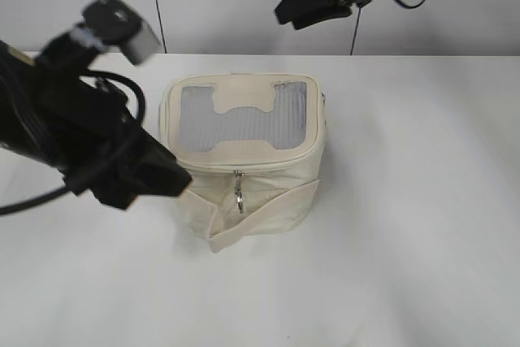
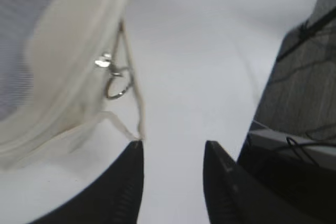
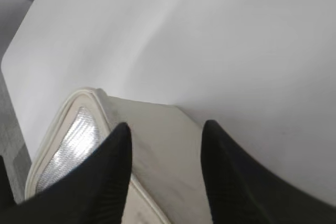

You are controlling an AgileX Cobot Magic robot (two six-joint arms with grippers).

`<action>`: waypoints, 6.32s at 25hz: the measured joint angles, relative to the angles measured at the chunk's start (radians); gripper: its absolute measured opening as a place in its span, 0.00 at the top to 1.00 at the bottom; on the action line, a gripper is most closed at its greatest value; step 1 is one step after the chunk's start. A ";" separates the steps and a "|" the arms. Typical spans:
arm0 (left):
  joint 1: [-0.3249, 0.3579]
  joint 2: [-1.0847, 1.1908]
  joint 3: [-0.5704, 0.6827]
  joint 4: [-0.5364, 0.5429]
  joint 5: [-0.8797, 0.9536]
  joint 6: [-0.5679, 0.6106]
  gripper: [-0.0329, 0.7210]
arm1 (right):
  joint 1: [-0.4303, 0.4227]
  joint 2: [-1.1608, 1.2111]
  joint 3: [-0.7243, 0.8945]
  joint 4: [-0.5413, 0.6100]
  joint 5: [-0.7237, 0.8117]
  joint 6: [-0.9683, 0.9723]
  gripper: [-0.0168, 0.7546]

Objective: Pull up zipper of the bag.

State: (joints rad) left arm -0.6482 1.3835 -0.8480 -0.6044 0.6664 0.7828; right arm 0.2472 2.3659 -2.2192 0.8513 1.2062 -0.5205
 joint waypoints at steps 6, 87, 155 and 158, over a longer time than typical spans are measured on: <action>0.257 -0.031 -0.056 -0.109 -0.004 0.074 0.56 | -0.160 -0.127 0.145 0.006 -0.002 -0.015 0.61; 0.198 0.907 -1.155 -0.187 0.487 0.254 0.91 | -0.029 -0.390 1.288 0.965 -0.638 -1.721 0.43; 0.123 0.906 -1.153 -0.123 0.293 -0.125 0.91 | 0.377 -0.640 1.463 1.008 -0.821 -1.105 0.97; 0.122 0.906 -1.152 -0.116 0.278 -0.159 0.91 | 0.381 -0.575 1.408 1.005 -0.786 -1.081 0.97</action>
State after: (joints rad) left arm -0.5263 2.2894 -1.9999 -0.7208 0.9445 0.6234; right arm 0.6283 1.7910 -0.8115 1.8560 0.4197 -1.6017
